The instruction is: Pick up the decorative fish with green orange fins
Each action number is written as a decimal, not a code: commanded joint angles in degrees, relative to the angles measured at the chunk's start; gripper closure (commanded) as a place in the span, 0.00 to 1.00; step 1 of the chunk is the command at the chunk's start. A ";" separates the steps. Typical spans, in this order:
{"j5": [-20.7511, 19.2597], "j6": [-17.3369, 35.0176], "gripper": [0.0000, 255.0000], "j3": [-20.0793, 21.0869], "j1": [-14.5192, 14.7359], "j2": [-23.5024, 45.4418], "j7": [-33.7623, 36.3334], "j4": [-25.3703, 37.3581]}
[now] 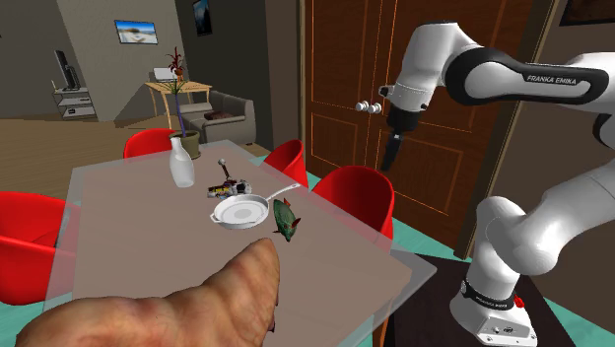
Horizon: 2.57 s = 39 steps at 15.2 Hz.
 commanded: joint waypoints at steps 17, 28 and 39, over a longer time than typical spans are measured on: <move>11.60 31.57 0.00 -10.52 1.72 25.11 -2.72 -3.22; 33.79 43.67 0.00 -15.60 4.67 49.38 -15.41 7.55; 40.71 48.29 0.00 -14.60 4.06 55.40 -21.13 7.63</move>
